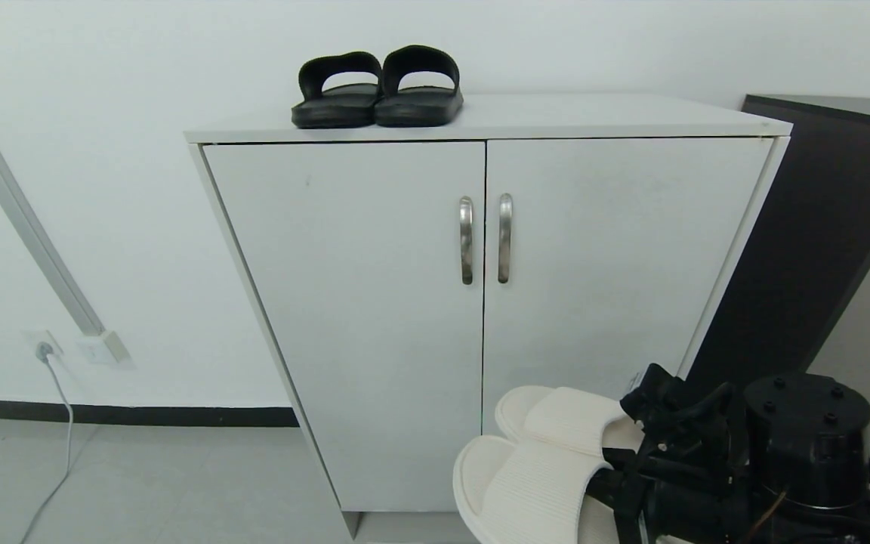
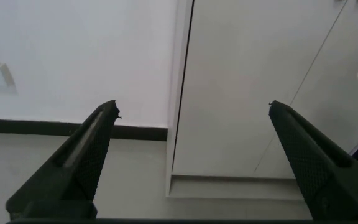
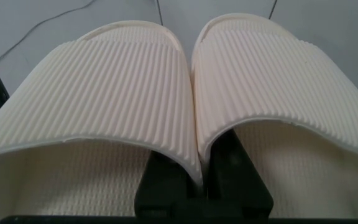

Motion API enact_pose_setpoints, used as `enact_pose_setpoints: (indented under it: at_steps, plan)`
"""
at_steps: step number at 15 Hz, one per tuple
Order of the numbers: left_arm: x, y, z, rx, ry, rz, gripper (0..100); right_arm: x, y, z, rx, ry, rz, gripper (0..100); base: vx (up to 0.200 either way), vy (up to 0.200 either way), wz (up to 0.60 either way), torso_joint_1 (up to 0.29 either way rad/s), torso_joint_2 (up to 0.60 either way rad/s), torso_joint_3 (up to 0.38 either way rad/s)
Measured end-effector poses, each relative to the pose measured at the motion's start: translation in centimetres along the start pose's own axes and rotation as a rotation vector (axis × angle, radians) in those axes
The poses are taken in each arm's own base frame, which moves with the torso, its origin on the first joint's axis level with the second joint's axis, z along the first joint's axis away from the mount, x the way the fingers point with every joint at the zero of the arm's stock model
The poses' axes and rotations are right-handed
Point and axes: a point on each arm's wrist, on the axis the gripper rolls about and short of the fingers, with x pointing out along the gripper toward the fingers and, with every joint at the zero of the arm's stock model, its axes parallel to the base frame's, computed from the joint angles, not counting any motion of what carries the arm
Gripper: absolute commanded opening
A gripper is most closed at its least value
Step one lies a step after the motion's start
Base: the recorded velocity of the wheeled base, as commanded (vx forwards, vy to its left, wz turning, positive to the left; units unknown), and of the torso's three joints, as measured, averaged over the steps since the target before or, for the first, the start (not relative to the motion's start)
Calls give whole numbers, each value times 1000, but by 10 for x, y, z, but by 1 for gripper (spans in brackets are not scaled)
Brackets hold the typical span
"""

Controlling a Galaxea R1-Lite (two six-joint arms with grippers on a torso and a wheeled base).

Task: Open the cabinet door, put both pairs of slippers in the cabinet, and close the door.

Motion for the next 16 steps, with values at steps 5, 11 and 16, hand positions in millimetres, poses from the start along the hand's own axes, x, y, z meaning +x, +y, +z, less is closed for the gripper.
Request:
enact_pose_setpoints:
  at_steps: [5,11,16]
  plan:
    - [13,-7,37,-56,89,-152,100,-1,1,-2,-41,3,3,0,0,0,0,0,10,8]
    - [65,-19,73,-60,179,-421,100,-2,1,-2,-46,-18,3,0,0,0,0,0,0,0]
    - [106,-53,115,-132,198,-752,100,-2,2,-4,-46,-13,6,0,0,0,0,0,0,0]
